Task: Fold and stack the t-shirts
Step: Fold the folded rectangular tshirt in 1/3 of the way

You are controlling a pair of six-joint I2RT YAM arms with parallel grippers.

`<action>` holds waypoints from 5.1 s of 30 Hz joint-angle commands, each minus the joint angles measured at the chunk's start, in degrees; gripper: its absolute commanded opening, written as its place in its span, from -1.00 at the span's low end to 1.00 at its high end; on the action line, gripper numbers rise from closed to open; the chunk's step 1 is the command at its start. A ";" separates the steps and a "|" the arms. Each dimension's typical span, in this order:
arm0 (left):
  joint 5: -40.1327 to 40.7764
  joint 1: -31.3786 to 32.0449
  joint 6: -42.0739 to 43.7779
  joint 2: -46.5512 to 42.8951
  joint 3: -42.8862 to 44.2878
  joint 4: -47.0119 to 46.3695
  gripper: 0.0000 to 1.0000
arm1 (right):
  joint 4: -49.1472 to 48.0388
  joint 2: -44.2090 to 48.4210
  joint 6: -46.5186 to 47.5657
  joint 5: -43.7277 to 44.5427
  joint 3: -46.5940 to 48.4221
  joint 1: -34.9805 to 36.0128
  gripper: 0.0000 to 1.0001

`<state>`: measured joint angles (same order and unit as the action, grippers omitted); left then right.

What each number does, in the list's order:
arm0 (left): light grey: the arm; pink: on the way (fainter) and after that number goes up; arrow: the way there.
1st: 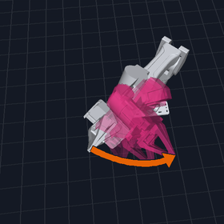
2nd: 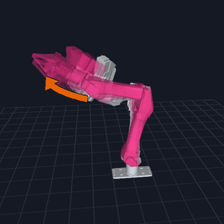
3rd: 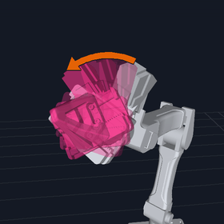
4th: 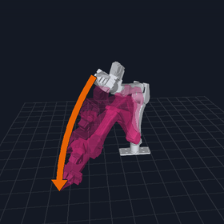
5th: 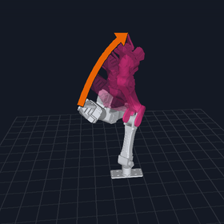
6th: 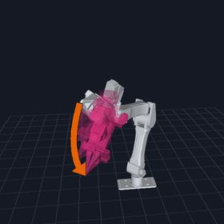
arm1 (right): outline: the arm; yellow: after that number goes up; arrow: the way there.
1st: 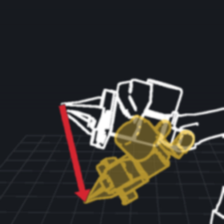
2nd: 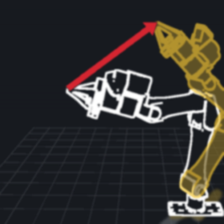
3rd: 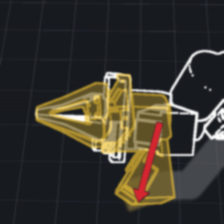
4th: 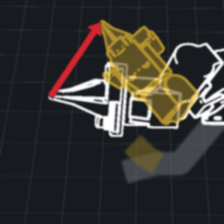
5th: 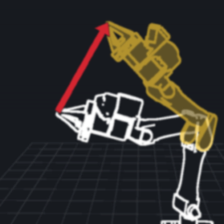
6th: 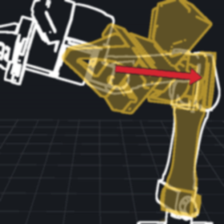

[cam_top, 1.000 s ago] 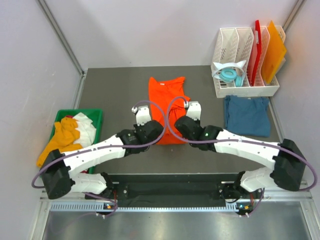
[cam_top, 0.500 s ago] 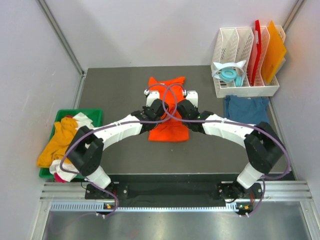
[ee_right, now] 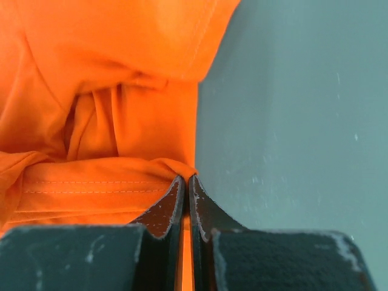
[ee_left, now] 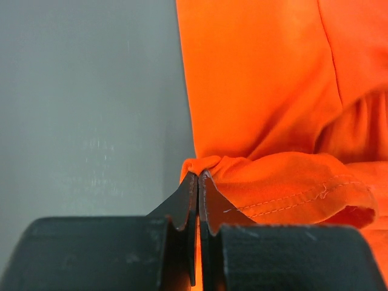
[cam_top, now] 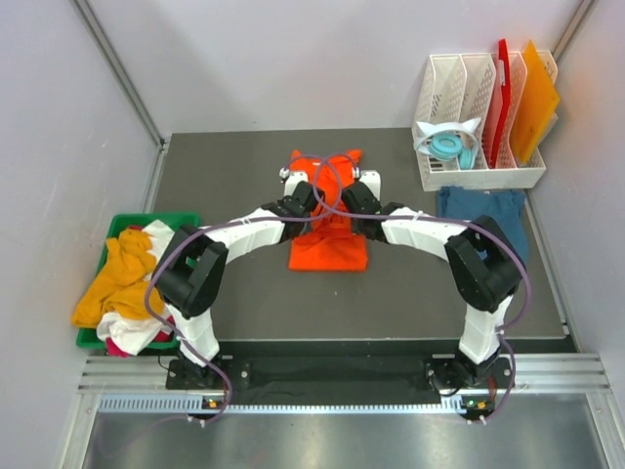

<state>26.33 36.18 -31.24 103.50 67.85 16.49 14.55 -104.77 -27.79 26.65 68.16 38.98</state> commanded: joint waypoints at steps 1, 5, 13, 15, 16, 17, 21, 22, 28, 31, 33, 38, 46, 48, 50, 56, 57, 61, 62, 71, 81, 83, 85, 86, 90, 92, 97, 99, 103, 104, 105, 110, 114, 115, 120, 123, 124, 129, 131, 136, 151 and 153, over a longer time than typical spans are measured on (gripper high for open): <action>-0.31 -1.73 1.27 2.93 4.04 -2.26 -1.00 | -1.28 -3.33 0.63 -0.99 5.40 -1.89 -1.00; -0.84 -2.61 0.83 4.95 4.74 -2.43 -1.00 | -0.75 -5.53 0.98 -1.17 7.07 -2.07 -1.00; -0.75 -2.70 0.48 1.01 6.50 -1.29 0.37 | -3.21 1.31 3.27 -0.90 6.64 -1.89 0.52; -0.58 -2.61 -0.30 -1.89 6.06 -0.67 0.52 | -2.34 4.21 3.79 -0.73 6.11 -0.84 0.73; -0.75 -2.61 -0.57 -2.86 5.80 -0.50 0.54 | -2.24 5.18 3.88 -0.55 5.58 -0.32 0.75; -1.45 -2.44 -0.83 -4.78 5.01 -0.06 0.53 | -2.24 6.93 3.97 -0.81 4.97 0.82 0.75; -1.89 -0.59 -3.55 -9.28 1.24 0.30 0.42 | -2.41 9.93 1.61 -2.83 -0.20 4.25 0.25; -1.98 0.02 -4.08 -10.15 0.18 0.21 0.28 | -2.76 10.20 0.99 -3.36 -1.27 5.04 -0.02; -5.58 3.54 -8.83 -12.45 -8.43 -1.99 -1.00 | -4.17 8.36 -4.29 -6.79 -6.28 8.04 -1.00; -6.73 4.42 -10.24 -12.18 -11.25 -3.21 -1.00 | -5.05 7.13 -4.82 -7.67 -6.55 8.04 -1.00; -7.08 4.95 -10.59 -12.18 -13.01 -4.44 -1.00 | -5.14 5.72 -4.55 -7.85 -5.50 7.86 -1.00; -7.87 5.12 -11.29 -11.22 -15.20 -5.50 -1.00 | -5.23 2.30 -5.25 -8.54 -3.21 6.99 -1.00; -9.10 5.30 -12.35 -9.20 -16.44 -5.86 -1.00 | -3.82 -3.68 -5.08 -8.02 3.20 5.49 -1.00; -9.01 5.48 -12.26 -9.11 -16.61 -5.94 -1.00 | -3.47 -4.91 -4.47 -7.93 5.04 5.05 -1.00; -9.01 5.48 -12.26 -9.02 -16.79 -5.77 -1.00 | -2.34 -6.92 -4.03 -7.50 6.54 4.44 -1.00; -9.19 5.48 -12.17 -9.11 -17.14 -5.33 -1.00 | -1.45 -9.40 -3.06 -6.00 11.03 2.16 -1.00; -9.19 5.48 -12.17 -9.11 -17.14 -5.24 -1.00 | -1.62 -9.49 -2.88 -6.17 12.07 1.89 -1.00; -8.75 5.56 -12.09 -9.28 -17.41 -4.80 -1.00 | -1.54 -10.45 -1.92 -5.74 15.77 0.66 -1.00; -8.75 5.65 -12.09 -9.28 -17.41 -4.80 -1.00 | -1.45 -11.06 -1.57 -5.65 16.56 0.22 -1.00; -8.40 5.56 -12.26 -9.11 -17.32 -3.75 -1.00 | 1.00 -20.02 0.80 -6.35 29.30 -3.73 -1.00; -4.18 6.27 -9.45 -13.67 -15.04 -3.22 -0.96 | -6.64 -3.00 2.30 -5.21 18.60 -3.56 -0.91; -2.51 6.18 -7.70 -14.82 -13.98 -3.65 -0.87 | -5.23 1.49 2.39 -7.40 15.88 -1.99 -0.68; -1.72 6.18 -5.77 -15.00 -11.88 -4.18 -0.78 | -3.83 4.03 2.13 -8.37 13.76 0.03 -0.55; -1.80 6.18 -5.06 -14.56 -11.00 -4.45 -0.74 | -3.74 4.57 1.95 -8.98 11.23 0.56 -0.47; -2.24 6.18 -3.65 -8.43 -5.21 -4.19 -0.29 | -4.09 5.02 0.29 -9.60 4.27 3.29 -0.27; -2.95 6.00 -3.21 -6.04 -3.44 -4.10 -0.23 | -4.00 4.14 -1.12 -10.83 0.76 4.08 -0.92; -4.79 5.56 -4.08 -0.85 -0.62 -4.98 -0.57 | -7.25 5.10 -3.49 -11.19 -7.15 4.70 -1.00; -5.41 5.56 -4.61 -0.23 -0.79 -5.50 -0.68 | -7.60 4.93 -3.58 -11.10 -8.04 4.79 -1.00; -5.85 5.48 -5.67 0.38 -1.32 -5.94 -0.83 | -7.69 2.21 -3.06 -11.10 -8.40 4.70 -1.00; -5.85 5.39 -5.67 0.99 -1.23 -6.03 -0.83 | -7.69 1.59 -3.15 -11.18 -8.31 4.70 -1.00; -5.59 5.48 -5.67 1.35 -1.06 -5.95 -0.83 | -7.69 1.15 -3.15 -11.45 -8.31 4.79 -1.00; -5.06 3.90 -4.88 4.50 1.22 -5.59 -0.83 | -7.51 -0.70 -3.76 -12.50 -9.54 4.70 -1.00; -4.97 1.62 -3.39 7.76 4.47 -4.81 -0.83 | -7.69 -0.61 -3.76 -12.50 -10.94 4.70 -1.00; -5.32 1.17 -3.12 8.38 5.44 -4.98 -0.83 | -7.60 -0.61 -3.67 -12.59 -11.38 4.70 -1.00; -5.76 -1.82 -1.54 11.10 11.24 -4.98 -0.84 | -7.87 0.00 -3.94 -12.68 -13.05 4.61 -1.00; -5.94 -2.96 -0.93 12.42 14.93 -4.36 -0.84 | -7.95 0.09 -3.94 -12.68 -13.58 4.79 -1.00; -5.85 -3.22 -0.75 12.77 15.72 -4.10 -0.83 | -7.95 0.01 -4.11 -12.59 -13.75 4.70 -1.00; -5.23 -4.45 0.57 15.93 19.68 -3.92 -0.83 | -8.04 -0.34 -4.55 -12.85 -14.11 4.70 -1.00; -5.32 -5.50 0.75 17.25 21.26 -3.75 -0.83 | -8.13 -0.43 -4.64 -12.94 -14.20 4.70 -1.00; -5.06 -7.88 0.84 20.85 24.94 -2.44 -0.82 | -7.78 -1.05 -4.73 -12.77 -14.55 4.70 -1.00; -0.93 -9.47 0.22 6.30 18.38 -0.50 -0.50 | -1.54 6.94 1.50 -2.23 -2.96 4.52 -0.12; -0.58 -8.85 -0.13 3.04 15.92 -0.76 -0.33 | -0.40 9.58 3.00 -1.17 -0.59 4.44 0.24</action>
<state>23.35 26.20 -30.89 117.93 86.70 16.58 10.26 -102.15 -28.67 19.90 60.73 43.33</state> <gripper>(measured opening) 0.270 0.487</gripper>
